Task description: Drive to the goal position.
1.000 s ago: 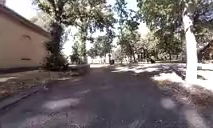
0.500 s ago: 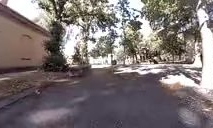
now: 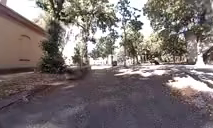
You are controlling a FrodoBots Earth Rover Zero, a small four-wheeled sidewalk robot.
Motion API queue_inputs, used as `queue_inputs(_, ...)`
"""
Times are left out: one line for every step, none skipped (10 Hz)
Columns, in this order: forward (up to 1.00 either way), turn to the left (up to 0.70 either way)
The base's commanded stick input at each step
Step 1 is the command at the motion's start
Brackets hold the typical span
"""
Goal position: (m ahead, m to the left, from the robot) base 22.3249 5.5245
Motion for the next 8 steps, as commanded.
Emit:
queue_inputs(0.7,0.0)
queue_inputs(0.7,0.0)
queue_inputs(0.7,0.0)
queue_inputs(0.7,0.0)
queue_inputs(0.7,0.0)
queue_inputs(0.7,0.0)
queue_inputs(0.7,0.0)
queue_inputs(0.7,0.0)
